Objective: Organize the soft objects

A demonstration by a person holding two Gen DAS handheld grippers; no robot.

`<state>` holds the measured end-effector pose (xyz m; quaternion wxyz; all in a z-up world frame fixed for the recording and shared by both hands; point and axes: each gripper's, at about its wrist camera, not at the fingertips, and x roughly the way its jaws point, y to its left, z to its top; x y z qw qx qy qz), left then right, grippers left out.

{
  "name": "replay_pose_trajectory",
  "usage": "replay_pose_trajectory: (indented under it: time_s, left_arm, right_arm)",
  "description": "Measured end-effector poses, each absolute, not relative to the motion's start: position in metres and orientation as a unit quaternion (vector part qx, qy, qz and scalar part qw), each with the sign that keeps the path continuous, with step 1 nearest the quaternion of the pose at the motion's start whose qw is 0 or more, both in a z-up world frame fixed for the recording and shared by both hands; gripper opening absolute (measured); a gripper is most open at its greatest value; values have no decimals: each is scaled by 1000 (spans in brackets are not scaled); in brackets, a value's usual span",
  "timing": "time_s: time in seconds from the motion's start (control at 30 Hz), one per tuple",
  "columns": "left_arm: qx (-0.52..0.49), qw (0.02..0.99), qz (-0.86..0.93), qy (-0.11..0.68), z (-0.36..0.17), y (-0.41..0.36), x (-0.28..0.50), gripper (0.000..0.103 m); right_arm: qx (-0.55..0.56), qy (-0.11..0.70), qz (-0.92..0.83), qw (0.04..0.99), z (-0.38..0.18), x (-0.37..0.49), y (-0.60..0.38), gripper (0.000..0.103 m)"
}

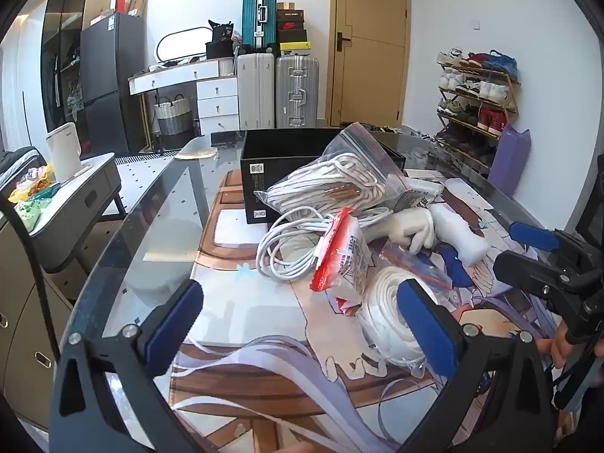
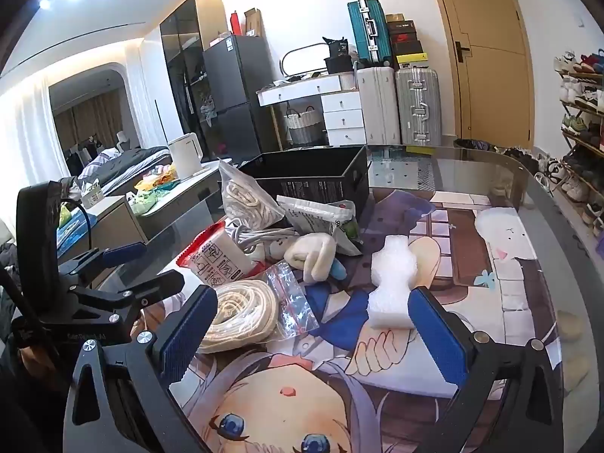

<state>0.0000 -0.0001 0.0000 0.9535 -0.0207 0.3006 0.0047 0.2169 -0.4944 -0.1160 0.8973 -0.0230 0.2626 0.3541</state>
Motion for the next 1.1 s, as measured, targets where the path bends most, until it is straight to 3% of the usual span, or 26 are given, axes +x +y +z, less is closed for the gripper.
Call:
replay_pose_trajectory:
  time_s: [1.1]
  left_arm:
    - [-19, 958, 6, 285, 4, -2, -3, 103]
  right_arm:
    - [-48, 258, 376, 888, -117, 212, -488, 102]
